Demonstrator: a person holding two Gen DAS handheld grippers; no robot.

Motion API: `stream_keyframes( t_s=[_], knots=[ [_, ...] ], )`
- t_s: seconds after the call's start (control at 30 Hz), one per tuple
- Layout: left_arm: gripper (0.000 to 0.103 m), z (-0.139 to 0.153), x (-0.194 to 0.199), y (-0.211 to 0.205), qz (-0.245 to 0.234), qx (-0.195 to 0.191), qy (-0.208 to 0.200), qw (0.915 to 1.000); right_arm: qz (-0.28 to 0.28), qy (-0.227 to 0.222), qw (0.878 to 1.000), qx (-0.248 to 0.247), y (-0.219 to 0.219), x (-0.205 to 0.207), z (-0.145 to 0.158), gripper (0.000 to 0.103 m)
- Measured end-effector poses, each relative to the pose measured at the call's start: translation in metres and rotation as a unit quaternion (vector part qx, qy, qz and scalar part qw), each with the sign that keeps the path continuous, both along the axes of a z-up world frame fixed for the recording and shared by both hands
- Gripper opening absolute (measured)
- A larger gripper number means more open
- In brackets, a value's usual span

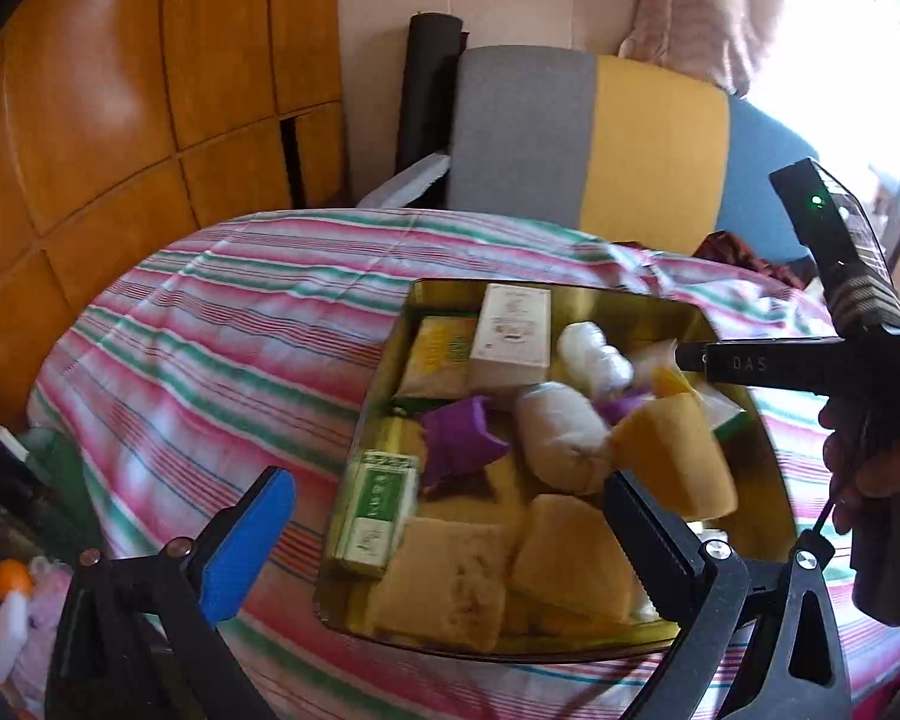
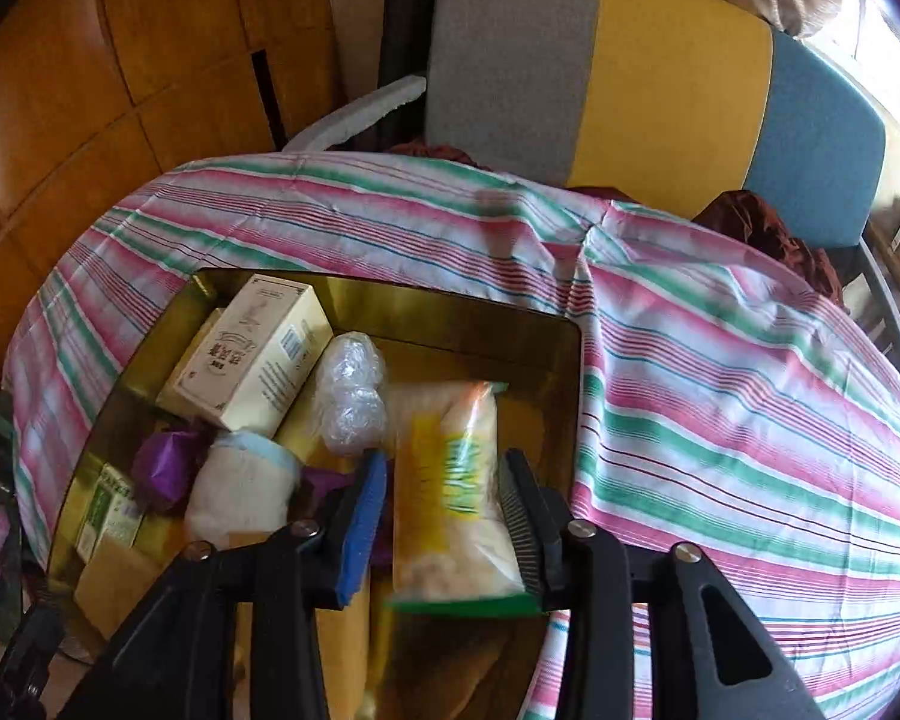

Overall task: Organize objects
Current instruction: 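Carry the WEIDAN packet into the gold tray and release it with the right tool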

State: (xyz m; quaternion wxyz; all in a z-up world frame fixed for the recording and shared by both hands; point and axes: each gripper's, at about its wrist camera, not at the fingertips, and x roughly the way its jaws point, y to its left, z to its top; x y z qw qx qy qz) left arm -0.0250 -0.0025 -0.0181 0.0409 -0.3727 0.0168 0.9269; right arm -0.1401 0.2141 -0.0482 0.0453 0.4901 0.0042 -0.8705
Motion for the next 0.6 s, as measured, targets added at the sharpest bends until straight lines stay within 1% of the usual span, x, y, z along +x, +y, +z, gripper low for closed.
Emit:
stream_keyframes(
  t_s=[0.07,0.2,0.27,0.37,0.6],
  knots=[
    [0.103,-0.002,0.001,-0.003,0.006,0.004,0.005,1.0,-0.003,0.002,1.0,-0.002,0.0,0.0,-0.002,0.046],
    [0.103,-0.004,-0.001,-0.008,0.018,0.014,0.002,0.9997,-0.005,0.029,1.0,-0.001,-0.002,0.017,0.005,0.046],
    [0.103,-0.004,-0.001,-0.009,0.021,0.021,-0.001,0.9996,-0.014,0.046,0.999,-0.007,-0.002,0.029,0.011,0.047],
    [0.103,-0.005,-0.001,-0.008,0.019,0.019,-0.001,0.9996,-0.034,0.066,0.997,-0.006,-0.002,0.046,0.017,0.047],
    [0.103,-0.004,0.004,-0.012,0.018,0.031,0.002,0.9994,-0.068,0.087,0.994,0.007,-0.004,0.091,0.022,0.048]
  ],
)
